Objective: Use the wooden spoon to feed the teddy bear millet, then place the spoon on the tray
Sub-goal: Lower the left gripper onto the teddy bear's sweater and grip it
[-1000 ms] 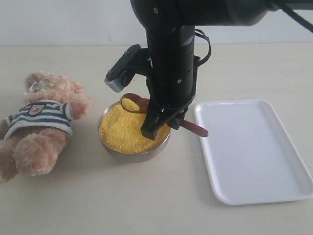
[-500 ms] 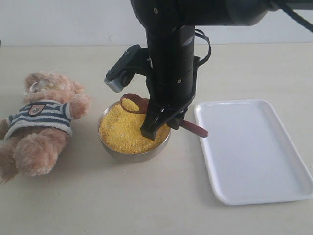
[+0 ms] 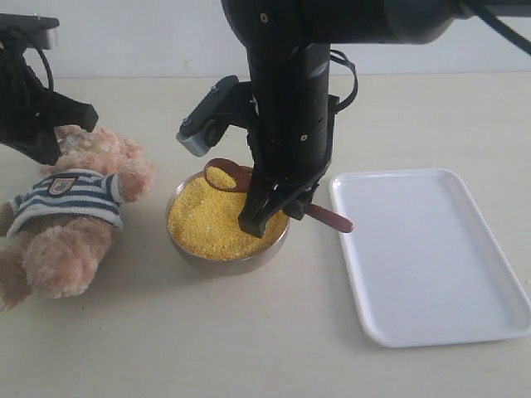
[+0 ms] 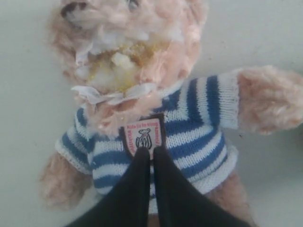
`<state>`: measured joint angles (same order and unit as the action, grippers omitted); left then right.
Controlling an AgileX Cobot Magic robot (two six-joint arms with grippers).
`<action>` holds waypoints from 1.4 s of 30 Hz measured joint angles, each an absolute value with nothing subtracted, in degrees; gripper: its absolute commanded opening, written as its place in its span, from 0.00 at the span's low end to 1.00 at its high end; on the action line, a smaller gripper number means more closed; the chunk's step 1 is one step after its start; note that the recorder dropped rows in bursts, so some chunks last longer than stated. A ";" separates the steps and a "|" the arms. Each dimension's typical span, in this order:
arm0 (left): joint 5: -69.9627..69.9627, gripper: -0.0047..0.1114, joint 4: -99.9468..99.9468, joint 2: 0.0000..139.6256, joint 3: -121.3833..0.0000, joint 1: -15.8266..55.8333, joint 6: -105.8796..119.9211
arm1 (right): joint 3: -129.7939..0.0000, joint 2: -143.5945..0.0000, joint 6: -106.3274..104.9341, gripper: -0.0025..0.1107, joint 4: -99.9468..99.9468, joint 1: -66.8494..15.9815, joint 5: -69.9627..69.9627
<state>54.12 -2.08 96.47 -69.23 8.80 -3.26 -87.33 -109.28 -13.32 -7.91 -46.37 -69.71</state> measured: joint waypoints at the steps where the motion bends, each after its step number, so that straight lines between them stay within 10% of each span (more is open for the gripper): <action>1: 54.38 0.09 -2.08 97.03 -69.23 8.80 -2.98 | -87.33 -109.28 -13.43 0.02 -7.91 -46.37 -69.71; 9: 55.52 0.61 -2.31 97.16 -69.31 8.80 -2.63 | -87.33 -109.28 -13.43 0.02 -7.91 -46.37 -69.71; 42: 60.95 0.63 1.28 100.67 -69.60 9.02 -11.44 | -87.33 -109.28 -14.38 0.02 -6.52 -46.37 -69.71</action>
